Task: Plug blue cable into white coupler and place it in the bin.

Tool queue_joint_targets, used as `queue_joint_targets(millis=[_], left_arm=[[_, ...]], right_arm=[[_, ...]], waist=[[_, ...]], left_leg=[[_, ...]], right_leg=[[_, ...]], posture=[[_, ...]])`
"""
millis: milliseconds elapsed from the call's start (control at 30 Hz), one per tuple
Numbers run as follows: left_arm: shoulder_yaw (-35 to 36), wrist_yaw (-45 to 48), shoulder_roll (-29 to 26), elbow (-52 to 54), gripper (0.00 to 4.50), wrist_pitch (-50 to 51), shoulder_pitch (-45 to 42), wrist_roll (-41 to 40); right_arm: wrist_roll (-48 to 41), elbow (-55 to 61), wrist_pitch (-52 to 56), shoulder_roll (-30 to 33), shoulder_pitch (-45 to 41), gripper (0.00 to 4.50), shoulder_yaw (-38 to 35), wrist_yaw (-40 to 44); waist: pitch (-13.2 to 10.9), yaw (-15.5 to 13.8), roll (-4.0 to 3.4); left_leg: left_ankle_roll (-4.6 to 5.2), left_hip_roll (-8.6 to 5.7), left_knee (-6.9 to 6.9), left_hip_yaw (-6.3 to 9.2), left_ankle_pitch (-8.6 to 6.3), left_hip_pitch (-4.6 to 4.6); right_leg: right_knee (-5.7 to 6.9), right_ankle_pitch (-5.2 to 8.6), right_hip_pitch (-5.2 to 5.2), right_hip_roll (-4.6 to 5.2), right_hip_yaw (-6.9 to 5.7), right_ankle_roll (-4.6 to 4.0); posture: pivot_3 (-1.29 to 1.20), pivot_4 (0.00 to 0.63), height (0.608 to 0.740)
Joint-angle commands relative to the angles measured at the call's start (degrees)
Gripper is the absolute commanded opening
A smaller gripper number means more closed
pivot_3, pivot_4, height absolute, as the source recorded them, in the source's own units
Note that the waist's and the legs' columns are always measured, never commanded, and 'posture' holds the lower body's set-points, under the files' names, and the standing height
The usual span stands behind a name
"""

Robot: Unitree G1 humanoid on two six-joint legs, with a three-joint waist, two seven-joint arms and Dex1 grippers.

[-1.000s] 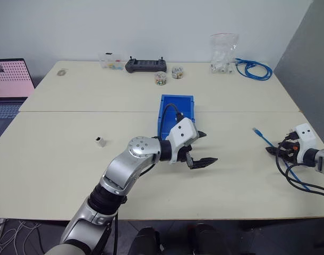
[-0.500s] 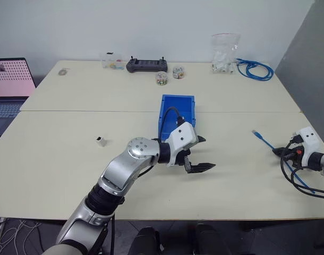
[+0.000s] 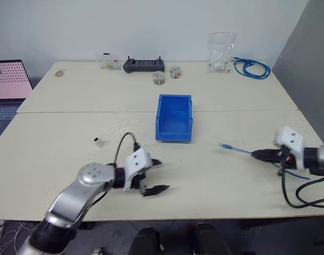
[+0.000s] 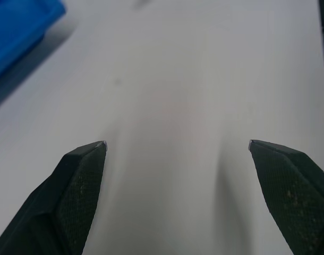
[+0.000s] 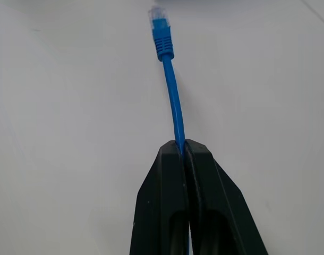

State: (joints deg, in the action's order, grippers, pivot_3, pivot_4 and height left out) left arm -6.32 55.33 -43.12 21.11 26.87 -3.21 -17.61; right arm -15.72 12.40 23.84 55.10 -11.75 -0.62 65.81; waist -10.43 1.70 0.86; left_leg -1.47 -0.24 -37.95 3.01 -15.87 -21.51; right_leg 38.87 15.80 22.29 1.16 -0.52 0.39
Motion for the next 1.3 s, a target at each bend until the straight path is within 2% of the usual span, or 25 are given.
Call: queue_joint_targets(millis=[33,233,433,667,767,867,967,1000,1133,1300], left_arm=[[4.62,-0.07,-1.47,-0.29,4.50,-5.20,3.09,0.46],[9.63,0.80,-3.13,0.20,4.50,-7.66,10.28,-0.51],[11.15,1.01,-2.61,-0.41,4.50,-9.66,12.52,-1.09],[9.99,1.06,-2.03,-3.06,4.50,-12.14,10.73,-0.19],[9.22,1.27,-1.71,-4.85,4.50,-13.21,9.43,0.27],[8.30,1.80,-1.46,-6.25,4.50,-14.29,8.30,0.57],[6.93,2.36,-0.79,-7.57,4.50,-15.31,6.72,1.12],[6.37,2.52,-0.56,-8.05,4.50,-15.70,6.16,1.40],[3.67,2.28,1.04,-10.18,4.50,-17.27,3.29,3.25],[0.29,2.46,2.98,-13.28,4.50,-17.92,-0.30,5.23]], right_arm=[[5.36,2.67,-4.14,-4.13,-4.28,0.01,8.65,-1.37],[12.99,-6.31,-10.21,-15.45,-14.22,0.01,21.37,-1.68],[14.66,-12.73,-12.49,-20.96,-19.00,0.01,25.34,-0.21],[16.82,-18.76,-14.96,-23.70,-21.43,0.01,27.61,1.34],[17.35,-19.56,-15.76,-24.19,-21.61,0.52,27.11,0.92],[16.33,-17.91,-14.52,-23.37,-21.83,1.24,25.67,1.49],[13.35,-12.99,-10.07,-21.56,-20.81,2.09,23.28,2.94],[12.30,-11.03,-8.37,-20.82,-20.13,2.21,22.45,3.29],[6.18,-0.66,0.46,-17.20,-15.11,3.22,17.58,3.17],[-0.73,10.28,10.76,-14.57,-8.31,3.22,11.32,-0.01]], waist=[[-0.05,-0.17,0.04],[-0.13,-0.42,0.15],[-0.14,-0.91,0.16],[-0.14,-0.87,0.15],[-0.14,-0.85,0.15],[-0.14,-0.84,0.15],[-0.14,-0.85,0.15],[-0.14,-0.94,0.15],[-0.14,-1.43,0.16],[-0.14,-1.56,0.16]], left_leg=[[0.00,-0.03,-0.01,0.00,0.00,-0.03],[0.00,-0.06,-0.01,0.00,0.00,-0.16],[0.00,-0.08,-0.01,0.04,-0.01,-0.23],[0.01,-0.08,0.00,0.03,-0.01,-0.18],[0.01,-0.07,0.00,0.03,-0.01,-0.17],[0.01,-0.07,0.00,0.04,-0.01,-0.15],[0.01,-0.09,0.00,0.03,-0.01,-0.16],[0.01,-0.09,0.00,0.04,-0.01,-0.17],[0.01,-0.09,0.00,0.07,-0.02,-0.23],[0.01,-0.09,0.00,0.09,-0.02,-0.24]], right_leg=[[-0.01,0.00,0.01,0.03,-0.02,0.00],[-0.14,-0.02,0.08,0.10,-0.04,-0.04],[-0.17,-0.17,0.11,0.13,-0.08,-0.30],[-0.11,-0.18,0.11,0.12,-0.09,-0.31],[-0.08,-0.18,0.11,0.12,-0.09,-0.31],[-0.03,-0.18,0.11,0.12,-0.10,-0.31],[-0.02,-0.18,0.12,0.12,-0.09,-0.32],[-0.02,-0.18,0.12,0.12,-0.10,-0.31],[-0.04,-0.18,0.15,0.13,-0.12,-0.31],[-0.04,-0.18,0.15,0.13,-0.13,-0.31]], posture=[[0.00,0.150,0.740],[0.00,0.150,0.740],[0.00,0.150,0.740],[0.00,0.150,0.740],[0.00,0.150,0.740],[0.00,0.150,0.740],[0.00,0.150,0.740],[0.00,0.150,0.740],[0.00,0.150,0.740],[0.00,0.150,0.740]])
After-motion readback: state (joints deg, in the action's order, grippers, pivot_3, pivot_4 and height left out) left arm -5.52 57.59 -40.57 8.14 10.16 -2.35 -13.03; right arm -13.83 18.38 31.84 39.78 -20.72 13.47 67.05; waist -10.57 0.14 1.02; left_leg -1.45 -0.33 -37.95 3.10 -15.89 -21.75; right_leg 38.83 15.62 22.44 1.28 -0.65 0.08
